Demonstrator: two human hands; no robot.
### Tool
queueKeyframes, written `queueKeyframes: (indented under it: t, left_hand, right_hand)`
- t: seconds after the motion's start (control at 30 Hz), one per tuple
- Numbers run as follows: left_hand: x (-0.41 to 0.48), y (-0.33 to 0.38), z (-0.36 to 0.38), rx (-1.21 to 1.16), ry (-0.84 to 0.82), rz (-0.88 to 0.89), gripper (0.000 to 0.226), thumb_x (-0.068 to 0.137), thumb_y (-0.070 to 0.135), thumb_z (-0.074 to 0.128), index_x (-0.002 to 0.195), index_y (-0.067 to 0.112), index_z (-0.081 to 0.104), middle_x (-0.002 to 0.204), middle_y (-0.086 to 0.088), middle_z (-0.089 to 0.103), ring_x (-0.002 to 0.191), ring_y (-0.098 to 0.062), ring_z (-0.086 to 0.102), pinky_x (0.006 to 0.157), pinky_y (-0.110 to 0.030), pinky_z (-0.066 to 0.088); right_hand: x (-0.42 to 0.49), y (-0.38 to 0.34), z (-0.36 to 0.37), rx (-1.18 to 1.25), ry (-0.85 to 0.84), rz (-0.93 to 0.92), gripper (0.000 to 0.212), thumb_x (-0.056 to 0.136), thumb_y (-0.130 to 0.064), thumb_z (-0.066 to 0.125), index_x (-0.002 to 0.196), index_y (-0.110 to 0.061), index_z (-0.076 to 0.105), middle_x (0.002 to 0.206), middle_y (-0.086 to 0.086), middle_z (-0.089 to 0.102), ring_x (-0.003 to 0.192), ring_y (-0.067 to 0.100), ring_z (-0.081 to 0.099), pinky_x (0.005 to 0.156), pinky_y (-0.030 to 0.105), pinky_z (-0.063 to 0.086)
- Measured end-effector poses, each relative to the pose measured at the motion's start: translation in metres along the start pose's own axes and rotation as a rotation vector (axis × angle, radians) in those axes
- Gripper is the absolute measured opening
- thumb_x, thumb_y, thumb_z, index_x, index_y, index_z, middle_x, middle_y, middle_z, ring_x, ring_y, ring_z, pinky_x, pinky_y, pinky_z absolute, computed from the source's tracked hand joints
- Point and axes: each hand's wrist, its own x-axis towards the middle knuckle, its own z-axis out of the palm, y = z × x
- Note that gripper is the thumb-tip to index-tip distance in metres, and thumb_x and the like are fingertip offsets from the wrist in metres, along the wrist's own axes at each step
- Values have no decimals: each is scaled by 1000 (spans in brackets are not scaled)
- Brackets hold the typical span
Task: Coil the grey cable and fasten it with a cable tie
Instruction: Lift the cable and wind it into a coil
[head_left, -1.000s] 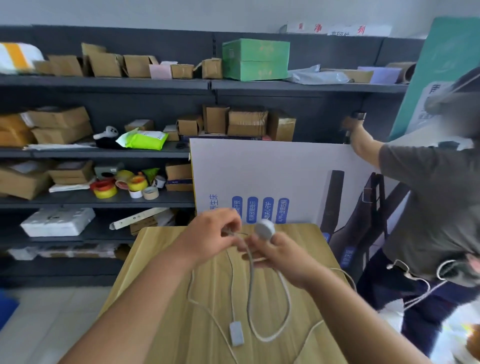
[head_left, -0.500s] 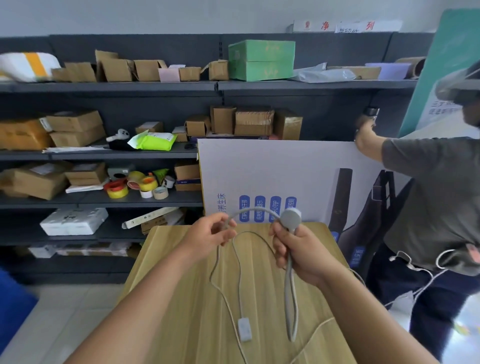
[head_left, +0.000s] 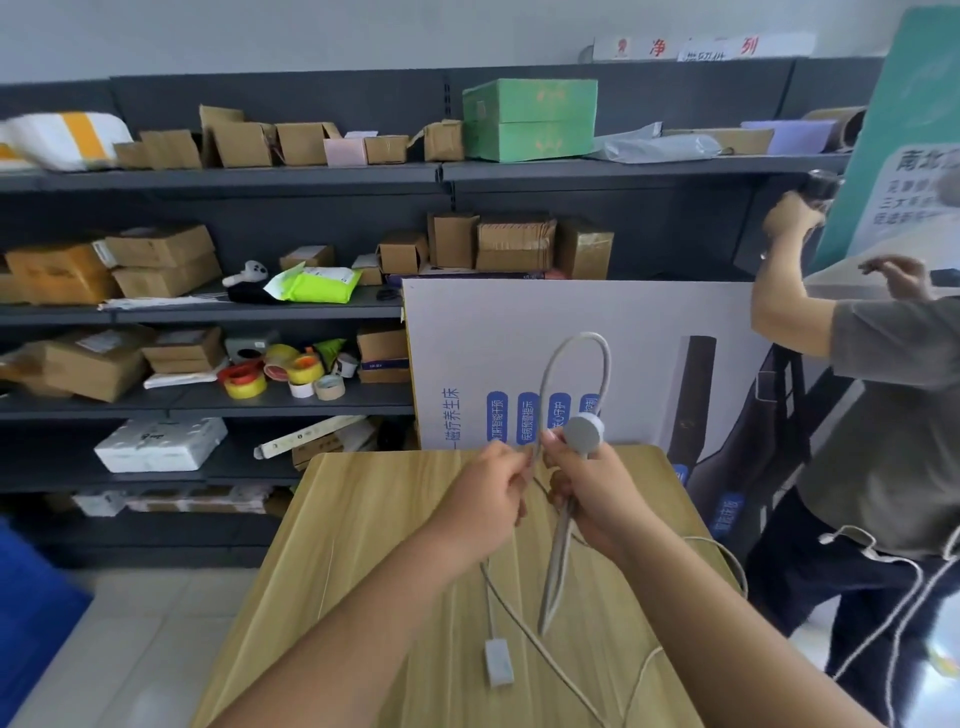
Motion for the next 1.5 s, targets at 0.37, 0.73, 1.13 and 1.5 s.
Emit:
queueKeyframes:
  t: [0.37, 0.73, 1.13, 1.5]
  left_hand:
    - [-10, -3, 17, -435, 17, -142, 11, 94, 9, 59, 95, 15, 68, 87, 0, 61, 64, -20, 67, 75, -41, 60]
    - [-62, -80, 32, -517, -395, -302, 20, 90, 35, 64, 75, 23, 67, 73, 0, 64, 74, -13, 61, 83, -29, 50]
    - [-80, -136, -4, -212, -53, -441, 24, 97, 29, 53, 85, 35, 72, 55, 6, 52, 56, -9, 46, 57, -27, 37]
    - [11, 18, -63, 86, -12, 89, 29, 79, 17, 77, 85, 25, 50, 71, 9, 52, 56, -5, 47, 56, -13, 39]
  right_hand:
    - [7, -3, 3, 73, 45, 14, 18, 84, -12, 70, 67, -11, 61, 62, 5, 58, 50, 17, 45, 45, 27, 35]
    - [4, -34, -13, 309, 83, 21, 32, 99, -35, 48, 74, -15, 47, 50, -3, 39, 44, 16, 49, 50, 30, 47]
    - [8, -70, -76, 166, 288, -141, 28, 90, -17, 64, 68, -18, 47, 49, -6, 36, 39, 9, 31, 44, 27, 33]
    - [-17, -2, -3, -394, -193, -35, 28, 84, -18, 72, 66, -18, 51, 55, -6, 39, 45, 6, 33, 43, 21, 30]
